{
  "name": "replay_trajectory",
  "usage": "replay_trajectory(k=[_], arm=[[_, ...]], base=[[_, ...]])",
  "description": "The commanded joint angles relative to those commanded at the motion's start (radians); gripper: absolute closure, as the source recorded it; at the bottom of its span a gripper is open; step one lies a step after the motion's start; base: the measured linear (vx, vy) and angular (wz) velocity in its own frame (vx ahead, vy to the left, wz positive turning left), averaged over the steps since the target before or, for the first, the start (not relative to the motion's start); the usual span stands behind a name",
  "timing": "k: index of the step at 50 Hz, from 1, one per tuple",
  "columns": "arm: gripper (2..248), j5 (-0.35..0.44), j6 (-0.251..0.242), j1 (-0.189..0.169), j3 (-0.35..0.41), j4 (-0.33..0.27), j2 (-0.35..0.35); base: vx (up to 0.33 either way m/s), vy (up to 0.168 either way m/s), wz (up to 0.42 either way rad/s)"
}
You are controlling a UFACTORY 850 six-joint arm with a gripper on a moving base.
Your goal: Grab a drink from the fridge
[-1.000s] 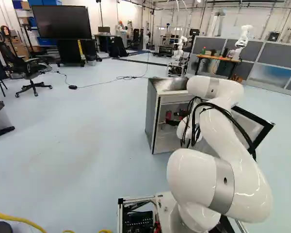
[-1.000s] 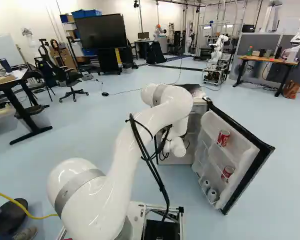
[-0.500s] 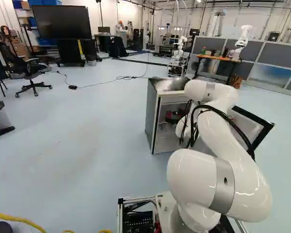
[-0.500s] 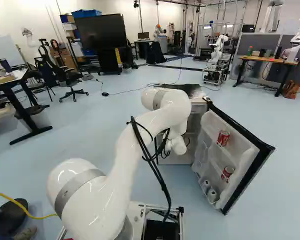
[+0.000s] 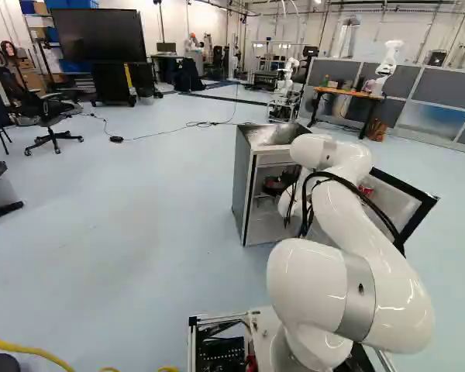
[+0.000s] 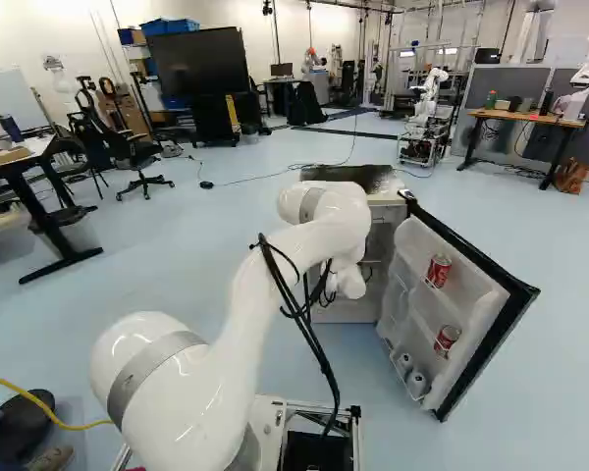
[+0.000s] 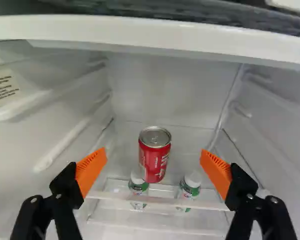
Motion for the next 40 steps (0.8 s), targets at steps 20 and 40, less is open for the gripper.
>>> replay_trajectory(k=[20,40], arm=[[3,-0.038,0.0,0.015,-0.116,0.0,-0.063],[3,-0.043,0.0,0.017,-0.133,0.0,-0.072]], base=[[0.0,0.0,0.0],[0.0,0.0,0.0]])
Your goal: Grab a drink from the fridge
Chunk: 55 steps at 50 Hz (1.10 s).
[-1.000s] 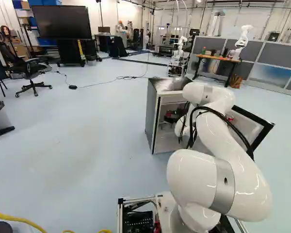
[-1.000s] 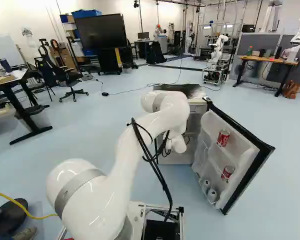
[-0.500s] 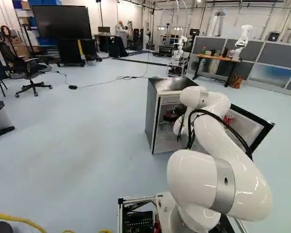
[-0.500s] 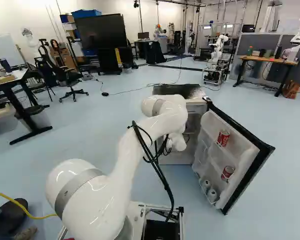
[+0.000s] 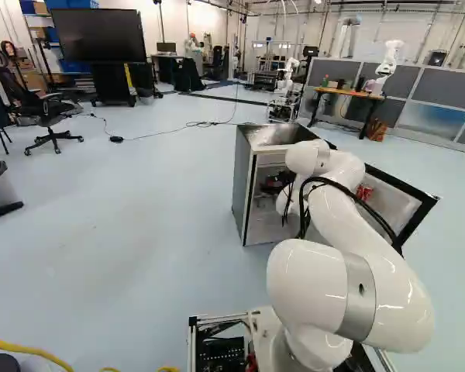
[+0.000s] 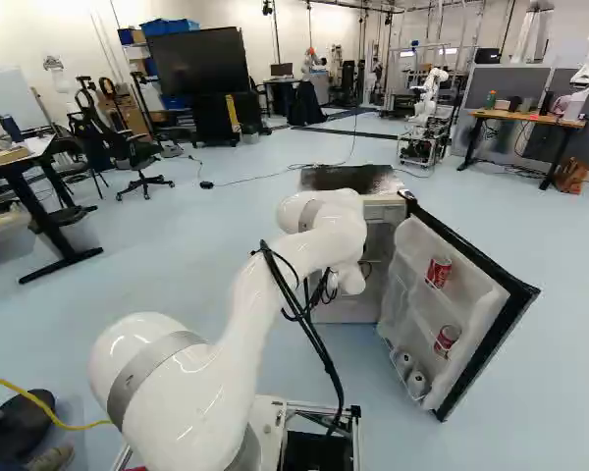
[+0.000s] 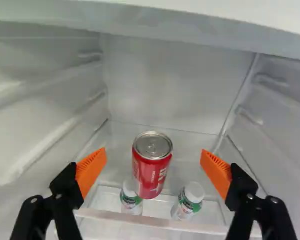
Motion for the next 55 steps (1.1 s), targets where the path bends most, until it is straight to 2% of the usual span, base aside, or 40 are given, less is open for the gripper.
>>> replay_trajectory(k=[8,9,13,14,18,19,23,24,29,30,42,55], arm=[[3,0.0,0.0,0.0,0.0,0.0,0.0],[13,0.0,0.0,0.0,0.0,0.0,0.0],[13,0.0,0.0,0.0,0.0,0.0,0.0],[51,0.0,0.0,0.0,0.0,0.0,0.0],[51,0.0,0.0,0.0,0.0,0.0,0.0],[89,0.0,0.0,0.0,0.0,0.0,0.0],[89,0.0,0.0,0.0,0.0,0.0,0.0],[128,0.0,0.0,0.0,0.0,0.0,0.0],[128,0.0,0.0,0.0,0.0,0.0,0.0],[155,0.0,0.0,0.0,0.0,0.0,0.0],[156,0.0,0.0,0.0,0.003,0.0,0.004],[156,0.0,0.0,-0.001,0.046,0.0,0.047]], base=[[0.0,0.0,0.0],[0.0,0.0,0.0],[0.0,0.0,0.0],[0.0,0.0,0.0],[0.0,0.0,0.0],[0.0,0.0,0.0],[0.0,0.0,0.0],[0.0,0.0,0.0],[0.0,0.0,0.0],[0.0,0.0,0.0],[0.0,0.0,0.0],[0.0,0.0,0.0]])
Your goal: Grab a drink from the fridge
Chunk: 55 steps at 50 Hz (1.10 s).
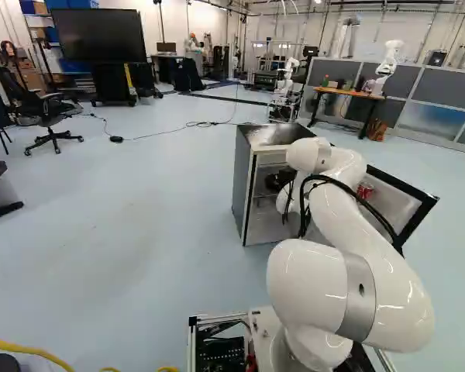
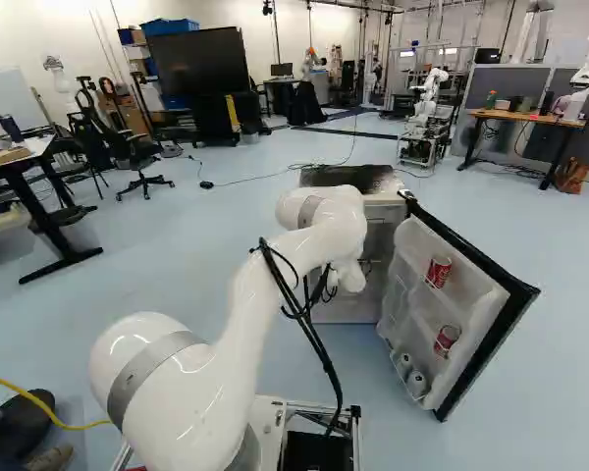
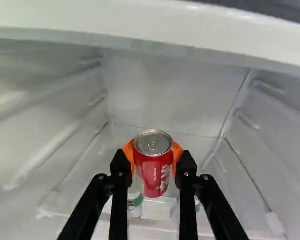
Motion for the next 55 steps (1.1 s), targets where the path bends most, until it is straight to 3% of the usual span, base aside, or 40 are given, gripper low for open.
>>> replay_trajectory(k=[16,55], arm=[[156,0.0,0.0,-0.006,0.101,0.0,0.084],[156,0.0,0.0,-0.037,0.461,0.0,0.356]], base=[[0.0,0.0,0.0],[0.0,0.0,0.0]])
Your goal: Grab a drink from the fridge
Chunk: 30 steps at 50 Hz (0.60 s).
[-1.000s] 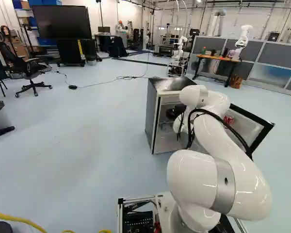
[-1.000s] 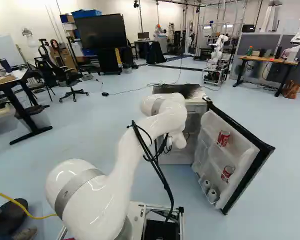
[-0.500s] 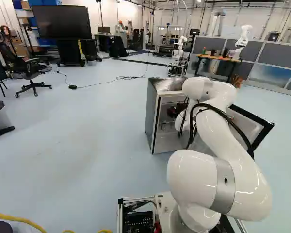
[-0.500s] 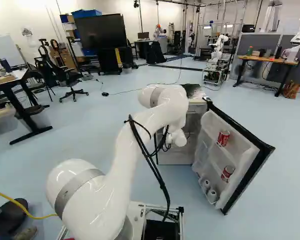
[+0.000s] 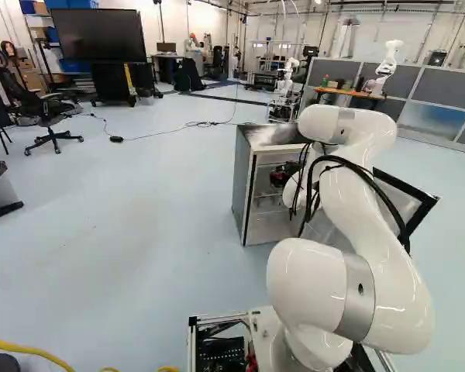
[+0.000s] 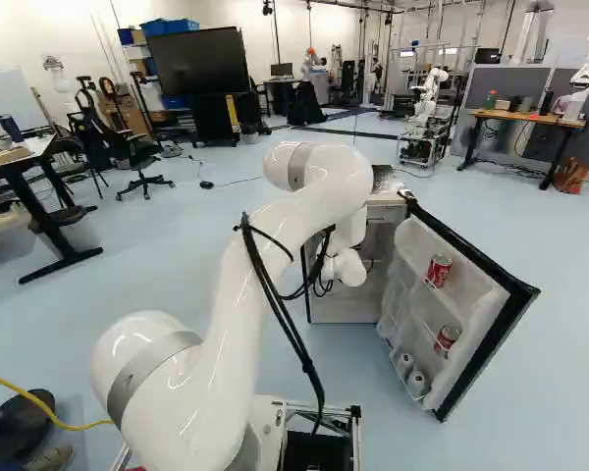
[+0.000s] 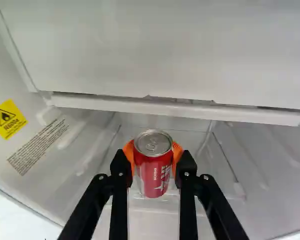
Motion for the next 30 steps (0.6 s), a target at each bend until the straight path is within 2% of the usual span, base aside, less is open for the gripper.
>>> replay_trajectory(k=[30], arm=[[156,0.0,0.0,-0.03,0.241,0.0,0.196]], base=[[0.0,0.0,0.0]])
